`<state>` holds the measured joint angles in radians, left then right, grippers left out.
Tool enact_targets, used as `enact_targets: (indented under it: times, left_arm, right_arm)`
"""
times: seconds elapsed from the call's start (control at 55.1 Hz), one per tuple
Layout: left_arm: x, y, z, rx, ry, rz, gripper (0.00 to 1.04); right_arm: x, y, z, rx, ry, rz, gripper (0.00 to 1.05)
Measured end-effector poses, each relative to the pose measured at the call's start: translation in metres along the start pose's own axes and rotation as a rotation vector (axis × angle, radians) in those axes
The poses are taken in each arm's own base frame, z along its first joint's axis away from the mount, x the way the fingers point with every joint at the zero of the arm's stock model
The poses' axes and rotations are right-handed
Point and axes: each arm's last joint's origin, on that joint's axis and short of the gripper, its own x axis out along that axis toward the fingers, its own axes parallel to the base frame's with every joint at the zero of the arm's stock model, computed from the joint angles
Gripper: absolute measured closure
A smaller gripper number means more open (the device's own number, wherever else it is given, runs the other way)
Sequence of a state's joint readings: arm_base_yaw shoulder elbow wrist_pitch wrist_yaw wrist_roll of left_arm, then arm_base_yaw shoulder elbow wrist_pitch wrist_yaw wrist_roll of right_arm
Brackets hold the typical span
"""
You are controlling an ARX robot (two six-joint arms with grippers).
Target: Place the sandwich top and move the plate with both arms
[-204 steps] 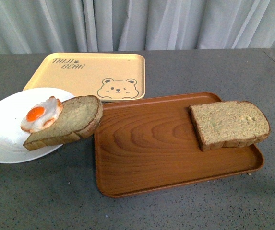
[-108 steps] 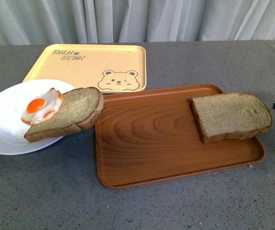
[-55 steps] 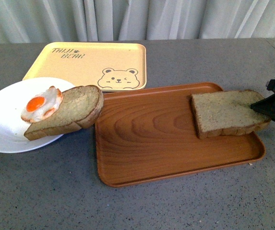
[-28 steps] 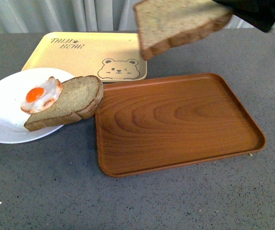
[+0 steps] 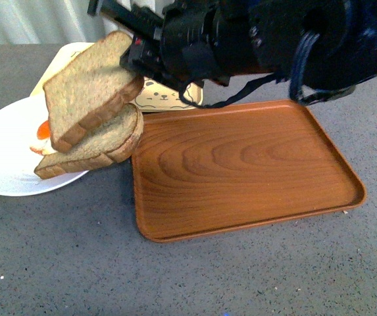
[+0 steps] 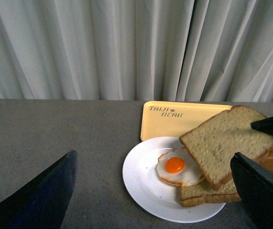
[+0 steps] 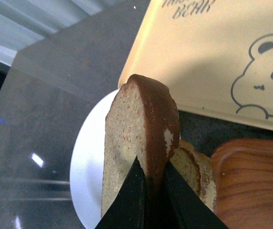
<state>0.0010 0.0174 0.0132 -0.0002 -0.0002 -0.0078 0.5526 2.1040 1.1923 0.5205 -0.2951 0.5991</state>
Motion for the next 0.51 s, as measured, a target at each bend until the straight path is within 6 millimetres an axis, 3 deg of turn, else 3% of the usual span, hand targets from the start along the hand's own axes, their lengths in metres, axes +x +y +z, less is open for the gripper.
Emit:
enact_targets:
  times: [0.218,0.509]
  left_arm:
    - [0.0,0.0,0.0,0.0,0.0,0.0,0.09]
    - [0.0,0.0,0.0,0.0,0.0,0.0,0.09]
  right_arm:
    - [0.022,-0.011,-0.016,0.031,0.051,-0.018,1.02]
    - [0.028,0.0,-0.021,0.029,0.062,0.008,1.02]
